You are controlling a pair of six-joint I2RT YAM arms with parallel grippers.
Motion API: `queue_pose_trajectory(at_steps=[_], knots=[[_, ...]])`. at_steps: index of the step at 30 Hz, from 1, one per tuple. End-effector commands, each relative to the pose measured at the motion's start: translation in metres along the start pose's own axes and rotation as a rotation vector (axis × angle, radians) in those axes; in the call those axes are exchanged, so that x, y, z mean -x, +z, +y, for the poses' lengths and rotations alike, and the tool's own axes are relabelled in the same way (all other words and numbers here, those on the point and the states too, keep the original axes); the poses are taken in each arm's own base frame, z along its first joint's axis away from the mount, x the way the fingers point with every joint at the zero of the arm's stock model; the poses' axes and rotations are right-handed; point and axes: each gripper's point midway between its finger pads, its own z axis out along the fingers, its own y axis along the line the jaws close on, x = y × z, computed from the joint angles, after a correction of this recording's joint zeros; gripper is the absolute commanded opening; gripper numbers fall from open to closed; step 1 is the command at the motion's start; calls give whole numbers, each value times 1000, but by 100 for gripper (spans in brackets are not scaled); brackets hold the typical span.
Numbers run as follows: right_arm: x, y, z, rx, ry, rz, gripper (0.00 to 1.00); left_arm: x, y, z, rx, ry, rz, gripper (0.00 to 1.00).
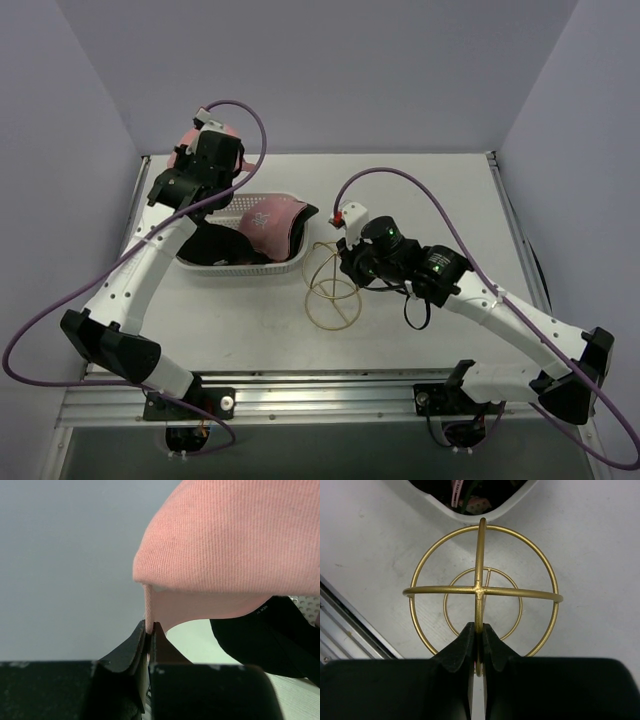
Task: Stack the hats
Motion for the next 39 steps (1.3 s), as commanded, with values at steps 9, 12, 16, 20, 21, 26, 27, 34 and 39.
queue_pose_trajectory(at_steps=[9, 12, 16, 20, 21, 26, 27, 34, 39], knots=[[59, 1, -74, -346, 144, -217, 0, 14, -13, 15, -6, -90, -68, 2], [69, -3, -101, -400, 208, -270, 0, 15, -15, 14, -16, -93, -75, 2], [74, -13, -155, -509, 274, -305, 0, 18, -17, 13, -30, -101, -88, 2], [80, -14, -185, -525, 302, -322, 0, 21, -17, 9, -42, -104, -95, 2], [78, -10, -191, -537, 303, -306, 0, 22, -17, 7, -49, -105, -98, 2], [76, 1, -210, -571, 302, -282, 0, 28, -16, 0, -64, -99, -104, 2], [76, 4, -211, -566, 303, -281, 0, 30, -17, 0, -67, -97, -107, 2], [78, 9, -220, -555, 329, -303, 0, 34, -21, -2, -70, -93, -121, 2], [73, 19, -225, -548, 325, -276, 0, 34, -24, -2, -80, -87, -125, 2]])
